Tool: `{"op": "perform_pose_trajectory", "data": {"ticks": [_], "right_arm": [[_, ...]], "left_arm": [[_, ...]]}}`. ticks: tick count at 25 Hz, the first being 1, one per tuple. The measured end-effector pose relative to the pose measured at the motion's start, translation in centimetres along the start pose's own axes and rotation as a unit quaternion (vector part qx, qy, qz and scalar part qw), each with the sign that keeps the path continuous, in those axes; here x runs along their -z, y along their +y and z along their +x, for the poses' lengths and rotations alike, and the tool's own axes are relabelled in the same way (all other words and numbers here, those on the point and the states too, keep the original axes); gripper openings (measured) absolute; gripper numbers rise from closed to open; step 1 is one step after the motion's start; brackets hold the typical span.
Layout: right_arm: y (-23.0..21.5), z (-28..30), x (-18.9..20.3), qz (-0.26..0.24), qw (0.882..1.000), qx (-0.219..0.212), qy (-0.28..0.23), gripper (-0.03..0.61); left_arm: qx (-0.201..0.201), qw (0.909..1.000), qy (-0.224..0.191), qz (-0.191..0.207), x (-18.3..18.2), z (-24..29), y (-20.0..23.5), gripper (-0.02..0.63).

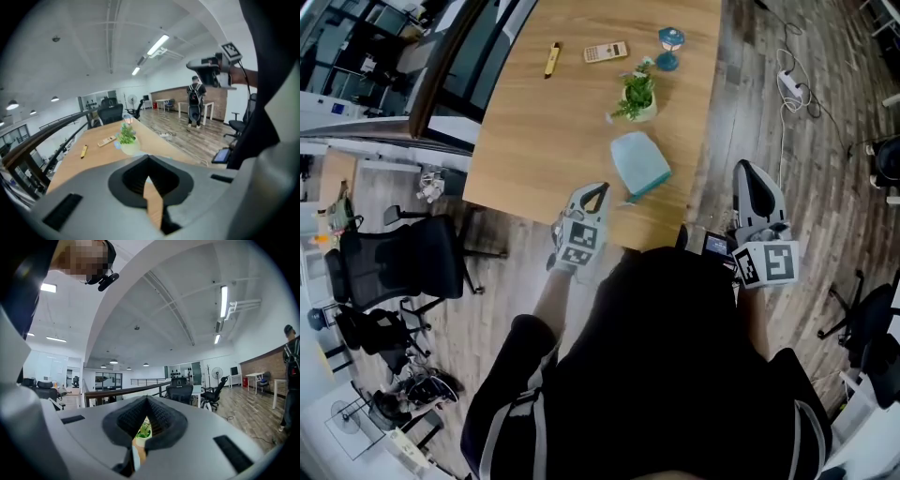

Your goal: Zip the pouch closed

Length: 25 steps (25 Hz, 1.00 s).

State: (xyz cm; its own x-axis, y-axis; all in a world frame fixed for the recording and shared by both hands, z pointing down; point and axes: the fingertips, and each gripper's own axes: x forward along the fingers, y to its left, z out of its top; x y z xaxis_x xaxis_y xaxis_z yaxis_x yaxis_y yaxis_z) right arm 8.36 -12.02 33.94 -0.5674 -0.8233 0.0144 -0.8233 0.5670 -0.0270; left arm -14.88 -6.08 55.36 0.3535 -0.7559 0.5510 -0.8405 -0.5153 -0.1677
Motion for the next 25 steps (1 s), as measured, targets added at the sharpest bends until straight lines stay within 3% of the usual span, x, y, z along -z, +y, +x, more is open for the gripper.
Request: {"op": "perform_pose_trajectory", "data": {"ticks": [3, 7, 9, 16, 21, 25], "right_arm": [[-0.9, -0.4, -0.1, 0.005, 1.0, 0.012, -0.004, 0.012], [-2.0, -0.7, -0.1, 0.01, 1.0, 0.025, -0.008, 0.012], [-2.2, -0.8, 0.0, 0.012, 0.999, 0.029, -0.011, 0.012], [-3.3, -1.7, 0.2, 0.02, 0.999, 0.048, -0.015, 0.012], [-3.4, -1.8, 0.4, 0.022, 0.998, 0.05, -0.015, 0.012], [-3.4, -1.8, 0.7, 0.019, 0.998, 0.051, -0.008, 0.012]], "left_arm": [[0.057, 0.9939, 0.083, 0.045, 4.5, 2.9, -2.3, -0.002], [0.125, 0.9665, 0.19, 0.118, 10.8, 6.2, -5.3, -0.002], [0.145, 0.9547, 0.221, 0.136, 12.8, 6.9, -6.1, -0.002], [0.172, 0.9383, 0.256, 0.158, 14.5, 7.3, -6.9, -0.002], [0.185, 0.9363, 0.261, 0.144, 14.6, 7.2, -7.3, 0.035], [0.18, 0.929, 0.278, 0.165, 15.9, 8.0, -7.3, 0.06]]}}
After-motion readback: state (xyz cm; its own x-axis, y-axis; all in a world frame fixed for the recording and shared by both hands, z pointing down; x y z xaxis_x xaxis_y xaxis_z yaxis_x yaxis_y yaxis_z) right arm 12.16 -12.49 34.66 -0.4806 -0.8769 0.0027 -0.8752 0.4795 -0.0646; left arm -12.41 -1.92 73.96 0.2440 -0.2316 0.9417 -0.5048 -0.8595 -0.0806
